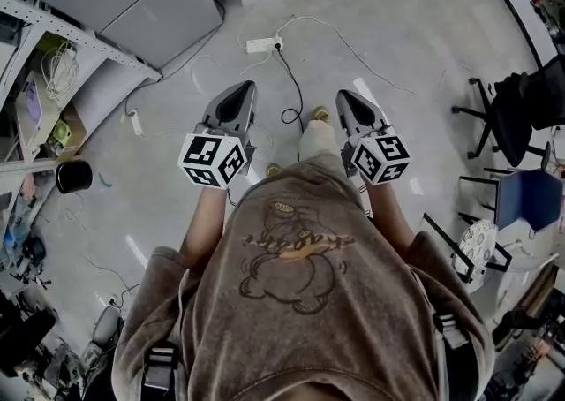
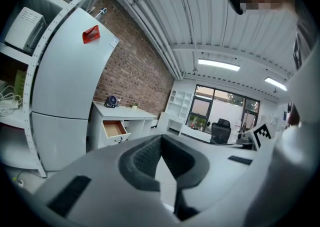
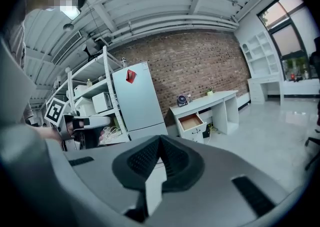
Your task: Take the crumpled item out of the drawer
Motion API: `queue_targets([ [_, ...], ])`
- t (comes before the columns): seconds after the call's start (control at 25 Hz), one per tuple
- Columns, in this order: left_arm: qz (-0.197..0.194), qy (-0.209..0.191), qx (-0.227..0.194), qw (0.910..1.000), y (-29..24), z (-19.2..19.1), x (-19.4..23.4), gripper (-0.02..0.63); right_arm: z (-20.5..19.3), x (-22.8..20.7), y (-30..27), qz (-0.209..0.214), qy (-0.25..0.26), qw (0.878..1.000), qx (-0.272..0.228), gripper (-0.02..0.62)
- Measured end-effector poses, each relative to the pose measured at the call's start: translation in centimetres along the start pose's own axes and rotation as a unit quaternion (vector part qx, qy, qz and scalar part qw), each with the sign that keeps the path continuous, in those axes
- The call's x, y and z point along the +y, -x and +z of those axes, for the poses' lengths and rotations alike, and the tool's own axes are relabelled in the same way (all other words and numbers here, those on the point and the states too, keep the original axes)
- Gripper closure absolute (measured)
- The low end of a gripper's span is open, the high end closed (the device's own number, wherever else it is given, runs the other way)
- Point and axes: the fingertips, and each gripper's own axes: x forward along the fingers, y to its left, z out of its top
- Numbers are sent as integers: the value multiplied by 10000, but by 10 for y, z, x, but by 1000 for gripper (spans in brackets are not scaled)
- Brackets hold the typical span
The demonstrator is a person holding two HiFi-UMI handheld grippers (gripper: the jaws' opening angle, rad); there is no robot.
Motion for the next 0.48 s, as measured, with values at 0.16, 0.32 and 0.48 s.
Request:
queue_targets([
  [0.16, -81, 10, -13, 10000, -14, 1, 7, 598, 5, -8, -9, -88, 30, 10000, -11, 600],
  [0.32, -78, 50, -65, 9999, -32, 3, 16, 598, 9, -20, -25, -54, 45, 10000, 22, 600],
  [0.48, -33, 85, -39, 10000, -56, 3, 30, 598, 16, -35, -52, 2, 75, 10000, 39, 600],
])
